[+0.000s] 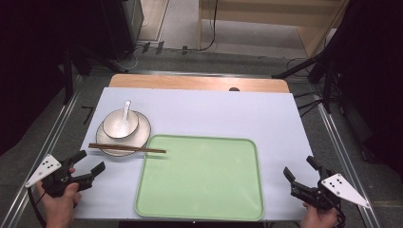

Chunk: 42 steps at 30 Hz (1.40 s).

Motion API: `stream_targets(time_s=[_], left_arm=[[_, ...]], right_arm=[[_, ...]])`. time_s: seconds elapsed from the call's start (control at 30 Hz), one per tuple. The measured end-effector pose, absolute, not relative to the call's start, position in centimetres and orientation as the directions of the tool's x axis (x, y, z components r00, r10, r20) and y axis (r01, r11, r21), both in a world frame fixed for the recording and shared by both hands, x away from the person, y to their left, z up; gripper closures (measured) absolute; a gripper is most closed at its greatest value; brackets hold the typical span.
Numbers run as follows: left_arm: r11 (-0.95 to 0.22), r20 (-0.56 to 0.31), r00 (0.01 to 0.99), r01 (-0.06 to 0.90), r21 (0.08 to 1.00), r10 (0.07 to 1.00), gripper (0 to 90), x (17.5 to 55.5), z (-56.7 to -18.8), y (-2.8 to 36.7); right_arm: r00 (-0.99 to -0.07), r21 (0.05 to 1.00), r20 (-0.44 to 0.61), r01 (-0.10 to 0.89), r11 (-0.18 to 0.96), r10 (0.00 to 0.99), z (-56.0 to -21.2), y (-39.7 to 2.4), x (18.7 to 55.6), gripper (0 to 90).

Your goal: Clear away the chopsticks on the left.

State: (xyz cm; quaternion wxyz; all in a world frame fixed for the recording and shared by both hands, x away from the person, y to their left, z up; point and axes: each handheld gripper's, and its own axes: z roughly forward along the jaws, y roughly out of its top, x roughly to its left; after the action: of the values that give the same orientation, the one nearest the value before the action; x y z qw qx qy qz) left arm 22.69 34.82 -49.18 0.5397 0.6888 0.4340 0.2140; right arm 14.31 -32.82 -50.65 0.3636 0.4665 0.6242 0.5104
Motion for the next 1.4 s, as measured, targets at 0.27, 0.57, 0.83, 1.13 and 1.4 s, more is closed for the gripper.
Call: stream_targets(time_s=[0.27,0.57,0.83,1.13,1.4], left_arm=[[-0.061,-0.2,0.557,0.415,0.908,0.806,82.6,23.3,-48.8,32.9],[-0.168,-0.181,0.595,0.483,0.859,0.783,90.0,26.1,-49.2,29.0],[-0.232,-0.157,0.593,0.525,0.819,0.79,90.0,28.0,-49.9,26.9],[-0.22,-0.174,0.557,0.569,0.793,0.812,90.0,29.7,-50.6,26.1],[-0.244,-0.134,0.549,0.559,0.792,0.825,90.0,31.2,-50.7,24.3]], right_arm=[[-0.299,0.974,0.027,0.223,0.043,0.954,-50.8,-32.7,14.3,13.0],[-0.313,0.971,0.021,0.231,0.055,0.95,-50.9,-32.3,14.5,13.0],[-0.323,0.97,0.023,0.235,0.057,0.946,-51.0,-32.3,14.6,13.0],[-0.328,0.967,0.025,0.247,0.06,0.944,-51.2,-32.1,14.7,12.9],[-0.332,0.966,0.026,0.252,0.063,0.943,-51.3,-32.0,14.9,13.0]])
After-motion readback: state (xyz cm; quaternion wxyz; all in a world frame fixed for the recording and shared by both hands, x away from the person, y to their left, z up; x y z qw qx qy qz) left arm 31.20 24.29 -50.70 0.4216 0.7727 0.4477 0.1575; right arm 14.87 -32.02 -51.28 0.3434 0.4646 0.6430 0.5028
